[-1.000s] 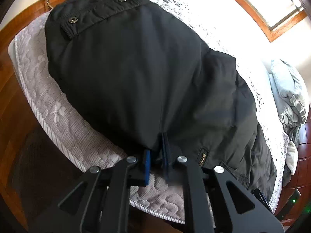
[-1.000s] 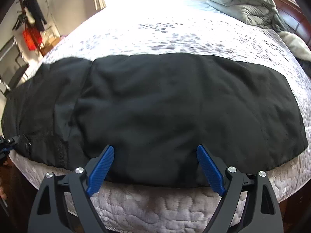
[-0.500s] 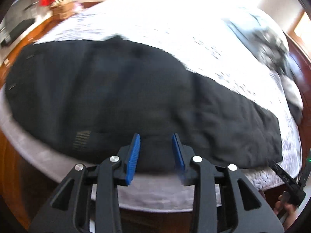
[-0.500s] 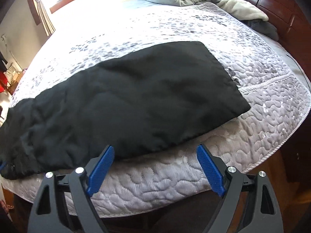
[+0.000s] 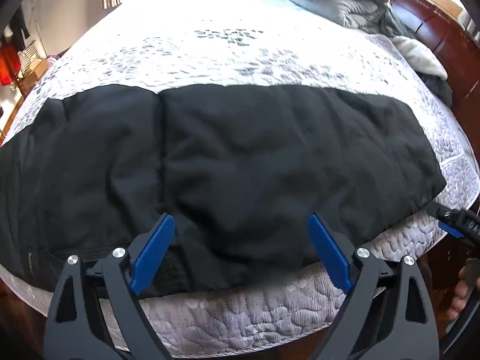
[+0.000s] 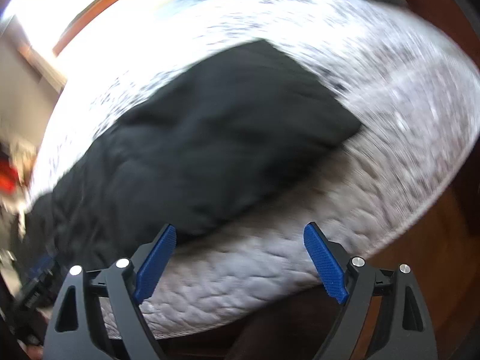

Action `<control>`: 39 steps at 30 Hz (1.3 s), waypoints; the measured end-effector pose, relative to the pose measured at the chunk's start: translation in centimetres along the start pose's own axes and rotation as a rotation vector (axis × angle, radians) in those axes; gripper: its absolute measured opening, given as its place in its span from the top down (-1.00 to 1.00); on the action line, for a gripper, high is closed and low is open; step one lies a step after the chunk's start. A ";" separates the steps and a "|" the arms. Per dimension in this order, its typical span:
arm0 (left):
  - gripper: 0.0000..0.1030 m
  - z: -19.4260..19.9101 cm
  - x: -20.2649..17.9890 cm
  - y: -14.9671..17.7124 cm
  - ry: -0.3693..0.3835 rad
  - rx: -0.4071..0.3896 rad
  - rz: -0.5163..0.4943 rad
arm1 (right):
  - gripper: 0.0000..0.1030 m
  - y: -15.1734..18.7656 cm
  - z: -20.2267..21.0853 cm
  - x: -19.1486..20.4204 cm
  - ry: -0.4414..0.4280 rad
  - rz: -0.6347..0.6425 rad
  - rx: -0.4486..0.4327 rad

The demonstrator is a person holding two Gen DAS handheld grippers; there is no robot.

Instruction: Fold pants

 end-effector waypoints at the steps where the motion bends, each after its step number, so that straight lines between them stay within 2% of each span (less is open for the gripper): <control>1: -0.75 -0.1 0.0 0.1 0.001 0.005 0.000 | -0.71 -0.4 -0.1 -1.4 -0.002 -0.030 0.002; 3: -0.75 -0.5 -0.1 0.2 0.003 0.016 -0.001 | -0.71 -1.0 -0.5 -3.0 0.015 -0.049 0.004; 5: -0.75 -0.9 -0.1 0.3 -0.003 0.027 -0.006 | -0.71 -1.5 -0.9 -3.5 -0.022 -0.065 0.009; 9: -0.75 -1.2 -0.1 0.3 -0.012 0.037 -0.011 | -0.73 -2.4 -2.2 -3.4 -0.083 -0.118 0.034; 15: -0.76 -1.5 0.6 0.3 -0.025 0.052 -0.006 | -0.72 -4.1 -3.3 -2.3 -0.152 -0.152 0.010; 16: -0.76 -1.5 0.8 0.3 -0.025 0.056 -0.004 | -0.66 -4.4 -3.5 -2.1 -0.162 -0.149 0.001; 21: -0.77 -1.6 1.3 0.5 -0.028 0.058 -0.010 | 0.02 -5.9 -4.3 -2.0 -0.186 -0.169 -0.024; 22: -0.77 -1.6 1.3 0.5 -0.034 0.059 -0.020 | 0.33 -6.1 -4.1 -2.0 -0.204 -0.172 -0.029; 23: -0.77 -1.6 1.4 0.6 -0.040 0.060 -0.028 | 0.55 -6.3 -3.6 -1.8 -0.235 -0.166 -0.040; 25: -0.77 -1.7 1.6 0.7 -0.050 0.063 -0.036 | 0.71 -6.4 -2.9 -1.6 -0.258 -0.156 -0.061; 31: -0.77 -0.3 3.9 0.7 -0.116 0.028 0.016 | 0.78 -6.1 0.5 1.9 -0.245 -0.010 -0.180; 35: -0.77 0.0 7.2 0.6 -0.144 0.035 0.106 | 0.78 -4.5 2.7 6.3 -0.310 0.113 -0.207; 39: -0.77 0.4 10.6 0.7 -0.155 0.040 0.192 | 0.78 -2.0 3.4 10.8 -0.318 0.260 -0.209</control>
Point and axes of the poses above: each gripper's, at about its wrist camera, not at the fingertips, and z roughly against the way its jaws point, x to its left, y to its underside, the point moved 6 cm from there along -z, roughly the way its jaws point, and after that the axes turned 12 degrees about -z, right-handed, at the moved point
